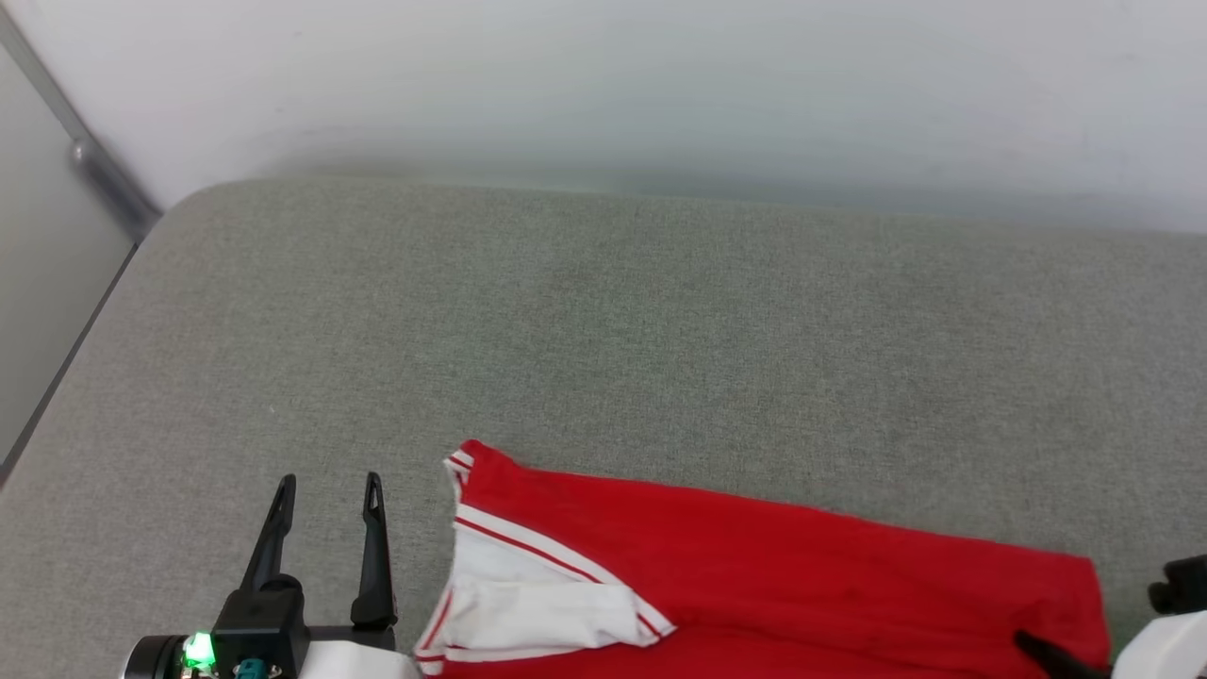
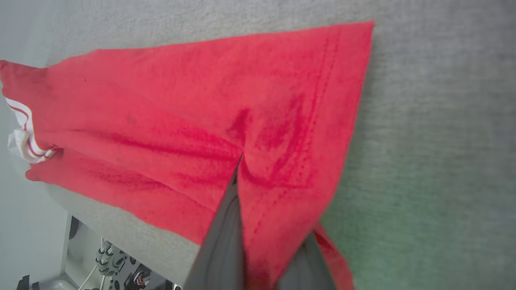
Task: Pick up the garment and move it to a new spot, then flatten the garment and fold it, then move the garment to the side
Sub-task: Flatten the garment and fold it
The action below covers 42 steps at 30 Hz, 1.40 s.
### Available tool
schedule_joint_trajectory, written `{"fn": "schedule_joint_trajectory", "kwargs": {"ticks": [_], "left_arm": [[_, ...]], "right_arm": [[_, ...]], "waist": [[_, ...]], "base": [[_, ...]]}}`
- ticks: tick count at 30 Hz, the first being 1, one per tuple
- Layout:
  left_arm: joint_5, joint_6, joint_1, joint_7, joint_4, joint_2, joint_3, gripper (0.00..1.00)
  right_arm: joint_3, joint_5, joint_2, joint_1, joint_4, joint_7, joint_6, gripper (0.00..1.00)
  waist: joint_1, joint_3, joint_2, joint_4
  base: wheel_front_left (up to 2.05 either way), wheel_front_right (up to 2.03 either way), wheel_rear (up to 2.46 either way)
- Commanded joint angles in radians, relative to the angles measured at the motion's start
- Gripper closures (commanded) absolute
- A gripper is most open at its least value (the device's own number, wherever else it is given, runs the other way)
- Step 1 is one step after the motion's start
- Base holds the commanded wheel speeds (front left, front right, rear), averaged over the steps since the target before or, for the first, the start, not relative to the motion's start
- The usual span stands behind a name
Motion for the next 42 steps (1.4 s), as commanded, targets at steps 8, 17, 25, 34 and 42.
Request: {"fn": "schedule_joint_trajectory", "kwargs": {"ticks": [8,17,25,34,42], "left_arm": [[0.047,-0.053,0.025,-0.002,0.012,-0.030,0.035,0.00],[0.071,-0.091,0.043,-0.002,0.020,-0.059,0.069,0.00],[0.087,-0.115,0.023,-0.002,0.017,-0.084,0.079,0.00],[0.097,-0.139,-0.029,-0.002,0.027,-0.106,0.076,0.00],[0.100,-0.150,-0.064,-0.002,0.036,-0.119,0.076,0.00]], "right_arm": [[-0.057,0.036,-0.097,0.027,0.018,-0.027,-0.001,1.00],[-0.003,0.001,-0.173,0.045,-0.199,0.013,-0.001,1.00],[0.105,-0.070,-0.131,-0.063,-0.451,0.139,-0.001,1.00],[0.346,-0.178,0.015,-0.317,-0.430,0.242,-0.001,1.00],[0.561,-0.225,0.155,-0.519,-0.238,0.227,-0.001,1.00]], "waist": [[0.0000,-0.037,0.0000,-0.007],[0.0000,-0.055,0.0000,-0.010],[0.0000,-0.028,0.0000,0.004],[0.0000,0.030,0.0000,0.034],[0.0000,0.071,0.0000,0.059]], "base": [[0.00,0.00,0.00],[0.00,0.00,0.00],[0.00,0.00,0.00],[0.00,0.00,0.00],[0.00,0.00,0.00]]}}
